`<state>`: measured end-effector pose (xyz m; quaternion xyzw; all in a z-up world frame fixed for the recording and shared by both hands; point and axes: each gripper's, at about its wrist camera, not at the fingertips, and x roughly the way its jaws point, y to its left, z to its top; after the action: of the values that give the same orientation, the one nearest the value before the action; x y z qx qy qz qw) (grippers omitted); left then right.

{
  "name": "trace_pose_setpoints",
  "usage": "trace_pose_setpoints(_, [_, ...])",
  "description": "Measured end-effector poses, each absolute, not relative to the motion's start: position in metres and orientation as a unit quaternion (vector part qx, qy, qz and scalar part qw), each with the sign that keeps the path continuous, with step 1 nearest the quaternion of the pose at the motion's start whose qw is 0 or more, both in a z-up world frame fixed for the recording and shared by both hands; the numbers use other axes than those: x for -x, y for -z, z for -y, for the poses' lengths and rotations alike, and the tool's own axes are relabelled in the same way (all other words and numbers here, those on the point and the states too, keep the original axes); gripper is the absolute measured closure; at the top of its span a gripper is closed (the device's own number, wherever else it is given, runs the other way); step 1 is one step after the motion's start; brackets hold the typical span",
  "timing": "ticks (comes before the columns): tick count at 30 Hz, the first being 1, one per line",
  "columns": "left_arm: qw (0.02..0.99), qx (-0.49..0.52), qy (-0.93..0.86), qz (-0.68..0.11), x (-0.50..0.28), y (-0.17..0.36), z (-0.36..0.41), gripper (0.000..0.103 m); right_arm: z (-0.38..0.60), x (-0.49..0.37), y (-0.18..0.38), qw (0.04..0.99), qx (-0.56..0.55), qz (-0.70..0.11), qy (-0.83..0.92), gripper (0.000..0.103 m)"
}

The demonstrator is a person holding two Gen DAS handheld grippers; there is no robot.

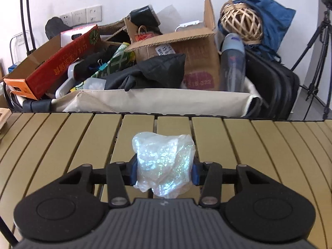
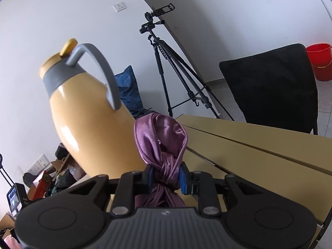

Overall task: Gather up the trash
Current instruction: 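Close the left gripper on the clear plastic bag while the right holds the scrunchie, then carry the plastic bag and pink scrunchie down over the black bin with both tools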

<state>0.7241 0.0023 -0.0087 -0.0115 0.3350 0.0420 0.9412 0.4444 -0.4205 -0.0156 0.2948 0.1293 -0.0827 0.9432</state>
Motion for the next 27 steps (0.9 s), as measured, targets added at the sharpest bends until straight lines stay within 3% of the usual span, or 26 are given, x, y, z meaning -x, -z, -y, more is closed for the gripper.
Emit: trace_pose_setpoints(27, [0.958, 0.044, 0.003, -0.282, -0.465, -0.081, -0.027, 0.057, 0.301, -0.322, -0.052, 0.957, -0.241, -0.157, -0.047, 0.080])
